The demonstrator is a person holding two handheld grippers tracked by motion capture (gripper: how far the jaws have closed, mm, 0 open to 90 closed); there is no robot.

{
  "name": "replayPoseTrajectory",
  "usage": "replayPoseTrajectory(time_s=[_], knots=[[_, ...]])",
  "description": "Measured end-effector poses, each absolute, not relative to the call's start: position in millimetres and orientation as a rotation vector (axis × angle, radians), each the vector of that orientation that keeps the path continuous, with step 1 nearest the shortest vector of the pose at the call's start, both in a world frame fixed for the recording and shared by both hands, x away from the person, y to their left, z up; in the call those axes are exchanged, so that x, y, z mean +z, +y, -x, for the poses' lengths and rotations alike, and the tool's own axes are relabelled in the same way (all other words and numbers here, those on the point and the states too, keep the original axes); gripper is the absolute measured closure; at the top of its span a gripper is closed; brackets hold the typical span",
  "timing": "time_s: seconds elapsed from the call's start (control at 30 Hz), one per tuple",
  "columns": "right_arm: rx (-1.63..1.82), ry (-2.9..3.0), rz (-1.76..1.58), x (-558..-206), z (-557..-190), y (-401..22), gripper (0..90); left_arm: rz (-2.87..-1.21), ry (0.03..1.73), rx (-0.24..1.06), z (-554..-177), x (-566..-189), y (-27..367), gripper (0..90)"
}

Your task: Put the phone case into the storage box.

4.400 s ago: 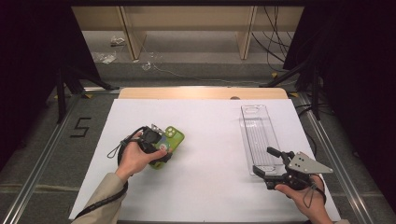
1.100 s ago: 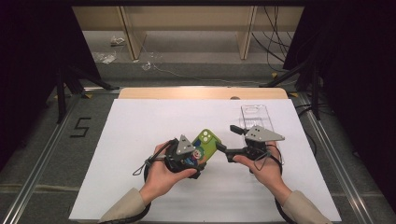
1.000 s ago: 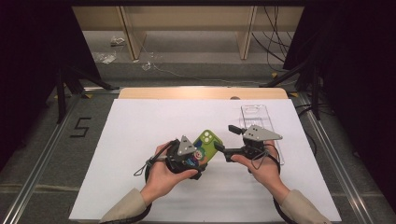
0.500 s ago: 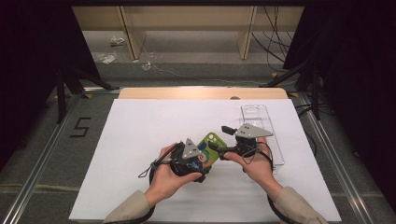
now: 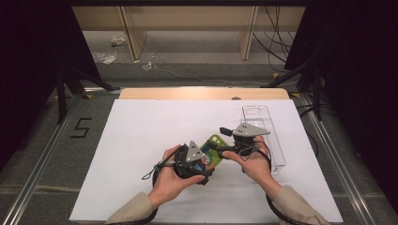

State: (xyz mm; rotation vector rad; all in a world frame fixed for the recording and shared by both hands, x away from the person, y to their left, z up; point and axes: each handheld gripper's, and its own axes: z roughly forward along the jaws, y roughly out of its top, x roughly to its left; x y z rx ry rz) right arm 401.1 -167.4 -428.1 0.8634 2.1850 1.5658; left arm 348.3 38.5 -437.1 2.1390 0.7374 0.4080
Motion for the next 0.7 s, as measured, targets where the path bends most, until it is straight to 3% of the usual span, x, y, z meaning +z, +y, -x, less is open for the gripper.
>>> replayPoseTrajectory(time_s=[0.7], knots=[[1.586, 2.225, -0.907, -430.9, -403.7, -164.1, 46.4, -2.127, 0.739, 0.421, -347.6, -439.3, 36.7, 16.2]])
